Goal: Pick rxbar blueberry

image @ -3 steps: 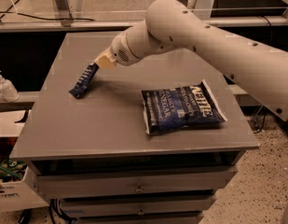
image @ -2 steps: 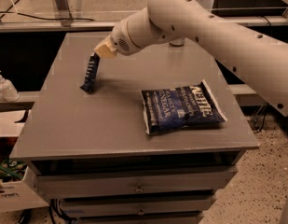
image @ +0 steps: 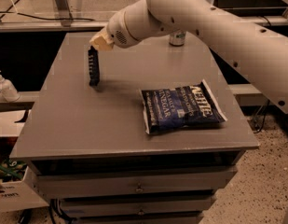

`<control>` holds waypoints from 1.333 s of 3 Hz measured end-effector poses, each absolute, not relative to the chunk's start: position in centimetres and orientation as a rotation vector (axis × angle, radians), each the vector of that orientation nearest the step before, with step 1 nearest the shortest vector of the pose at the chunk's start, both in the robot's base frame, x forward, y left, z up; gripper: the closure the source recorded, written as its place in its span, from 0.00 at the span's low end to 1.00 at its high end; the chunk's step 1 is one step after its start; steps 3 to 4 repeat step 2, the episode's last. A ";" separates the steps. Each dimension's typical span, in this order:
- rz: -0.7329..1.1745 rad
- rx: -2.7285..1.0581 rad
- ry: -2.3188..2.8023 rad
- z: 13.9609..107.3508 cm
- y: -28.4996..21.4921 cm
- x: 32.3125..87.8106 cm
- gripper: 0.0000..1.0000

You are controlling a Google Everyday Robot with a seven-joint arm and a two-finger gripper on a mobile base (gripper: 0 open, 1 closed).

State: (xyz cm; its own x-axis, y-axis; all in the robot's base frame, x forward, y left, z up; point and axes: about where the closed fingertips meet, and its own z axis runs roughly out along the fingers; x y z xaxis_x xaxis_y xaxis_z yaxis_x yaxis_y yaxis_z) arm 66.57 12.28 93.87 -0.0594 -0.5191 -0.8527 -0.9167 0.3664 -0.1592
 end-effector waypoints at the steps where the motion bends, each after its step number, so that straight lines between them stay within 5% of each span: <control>1: 0.541 -1.274 1.660 96.5 12.8 66.7 1.00; 4: 0.541 -1.274 1.659 96.6 12.8 66.7 1.00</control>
Offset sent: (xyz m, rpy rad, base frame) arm 0.0011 0.0046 0.0240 0.0236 -0.0398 0.0097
